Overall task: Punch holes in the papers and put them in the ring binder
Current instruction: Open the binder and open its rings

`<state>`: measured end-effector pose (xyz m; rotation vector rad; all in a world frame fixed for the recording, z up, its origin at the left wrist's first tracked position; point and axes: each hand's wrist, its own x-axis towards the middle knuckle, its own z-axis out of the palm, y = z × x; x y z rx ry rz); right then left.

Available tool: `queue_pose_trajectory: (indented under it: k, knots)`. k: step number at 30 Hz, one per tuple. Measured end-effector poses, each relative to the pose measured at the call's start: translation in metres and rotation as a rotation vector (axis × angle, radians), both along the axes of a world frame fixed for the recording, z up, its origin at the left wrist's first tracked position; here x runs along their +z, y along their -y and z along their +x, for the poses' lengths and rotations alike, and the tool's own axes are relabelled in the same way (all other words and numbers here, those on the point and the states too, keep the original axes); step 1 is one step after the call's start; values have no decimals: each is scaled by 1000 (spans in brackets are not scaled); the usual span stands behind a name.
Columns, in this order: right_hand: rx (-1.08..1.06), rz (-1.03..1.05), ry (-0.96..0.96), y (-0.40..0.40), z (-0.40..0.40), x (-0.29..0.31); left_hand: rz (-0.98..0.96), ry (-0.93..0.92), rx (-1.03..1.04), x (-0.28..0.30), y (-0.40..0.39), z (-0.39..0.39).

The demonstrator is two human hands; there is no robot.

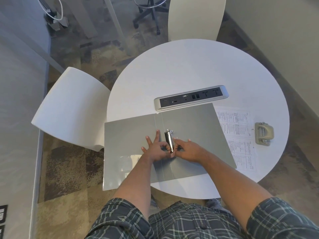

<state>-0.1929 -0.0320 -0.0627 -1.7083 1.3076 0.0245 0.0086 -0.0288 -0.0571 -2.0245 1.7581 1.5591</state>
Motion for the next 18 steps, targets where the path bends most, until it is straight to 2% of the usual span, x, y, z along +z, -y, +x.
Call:
queue_pose_trajectory:
  k: [5, 8, 11, 15, 18]
  knots:
    - [17, 59, 60, 3, -8, 12, -46, 93, -10, 3, -3, -7]
    - [-46, -4, 144, 5, -24, 17, -74, 222, -44, 6, -6, -14]
    - [-245, -146, 149, 4, -46, 19, -83, 277, -63, 8, -8, -18]
    - [-537, -384, -5, -3, -78, 15, -81, 276, -61, 12, -7, -17]
    - [-826, -411, -168, -11, -99, 16, -74, 294, -71, 16, -6, -17]
